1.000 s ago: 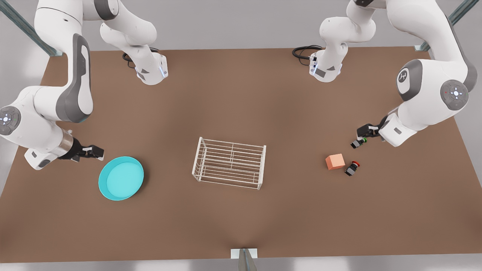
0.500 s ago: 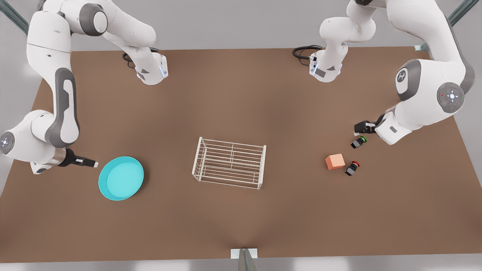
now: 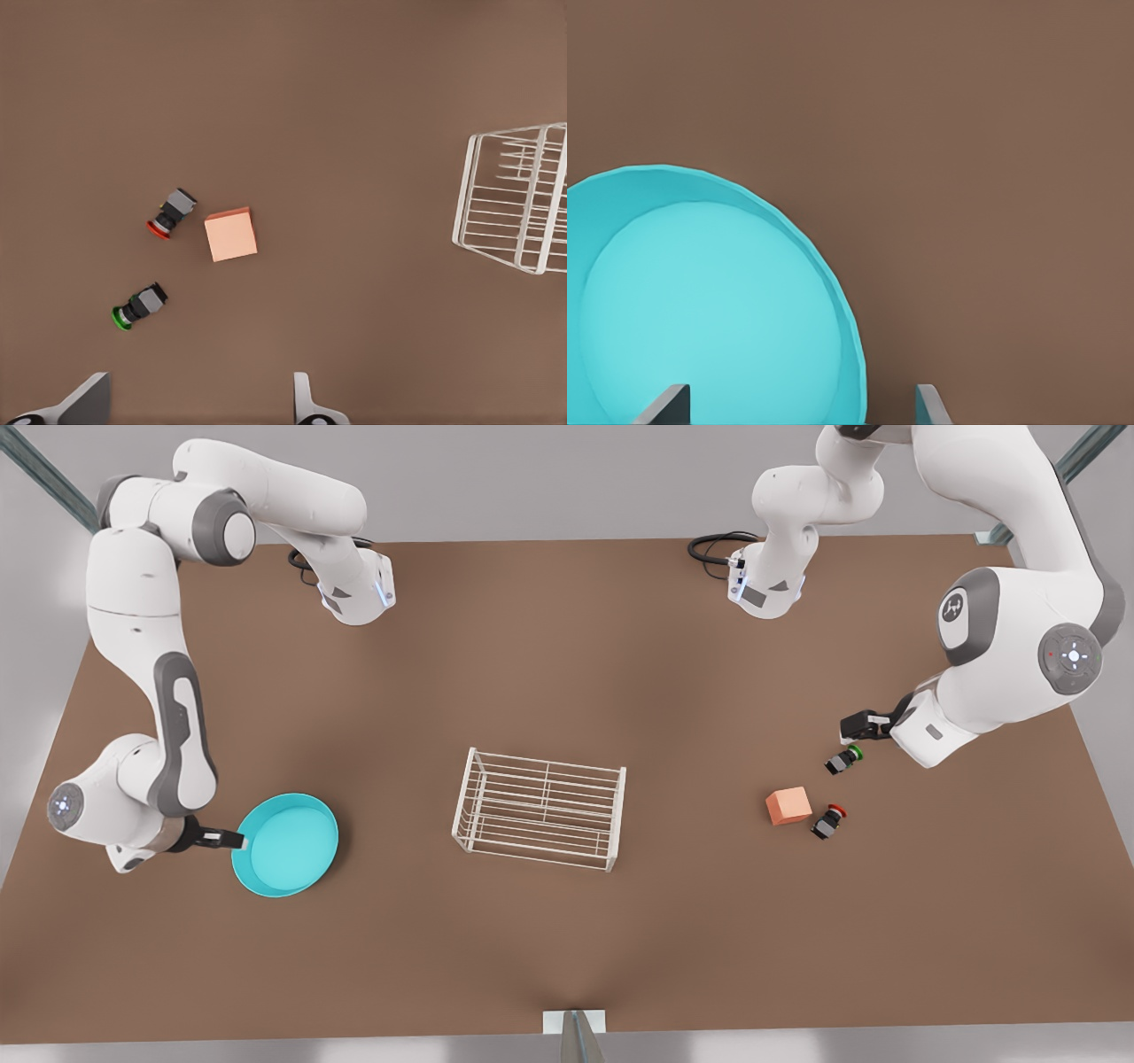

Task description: Place the plate on the shelf with right arm and place the red button switch in the plate with left arm

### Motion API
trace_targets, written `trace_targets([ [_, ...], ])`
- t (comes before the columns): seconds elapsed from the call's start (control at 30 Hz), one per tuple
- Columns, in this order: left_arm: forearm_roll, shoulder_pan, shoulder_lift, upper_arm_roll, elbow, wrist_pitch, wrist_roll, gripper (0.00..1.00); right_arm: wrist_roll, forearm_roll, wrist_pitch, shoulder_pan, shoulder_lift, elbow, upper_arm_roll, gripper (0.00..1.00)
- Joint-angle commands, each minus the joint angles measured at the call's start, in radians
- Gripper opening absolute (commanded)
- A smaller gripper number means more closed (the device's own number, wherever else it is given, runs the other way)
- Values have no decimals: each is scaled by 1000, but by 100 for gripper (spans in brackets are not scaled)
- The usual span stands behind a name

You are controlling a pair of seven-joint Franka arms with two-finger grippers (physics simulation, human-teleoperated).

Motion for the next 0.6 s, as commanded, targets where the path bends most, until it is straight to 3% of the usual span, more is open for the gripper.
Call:
trace_targets([
  [0.0, 1, -1, -2, 0, 0, -1, 3, 100, -214, -19, 16, -1, 10, -1, 0, 94],
  [0.37, 2, -1, -2, 0, -2, -2, 3, 100, -226, -14, 11, -25, 98, 50, 3, 83],
  [0.4, 2, 1, -2, 0, -2, -2, 3, 100, -223, -6, 6, -44, 98, 50, 18, 83],
  [0.47, 2, 1, -2, 0, -2, -2, 3, 100, -219, -3, 2, -153, 96, 50, 133, 85],
  [0.57, 2, 1, -2, 0, -3, -4, 3, 100, -223, 119, -4, -153, 98, 47, 158, 87],
])
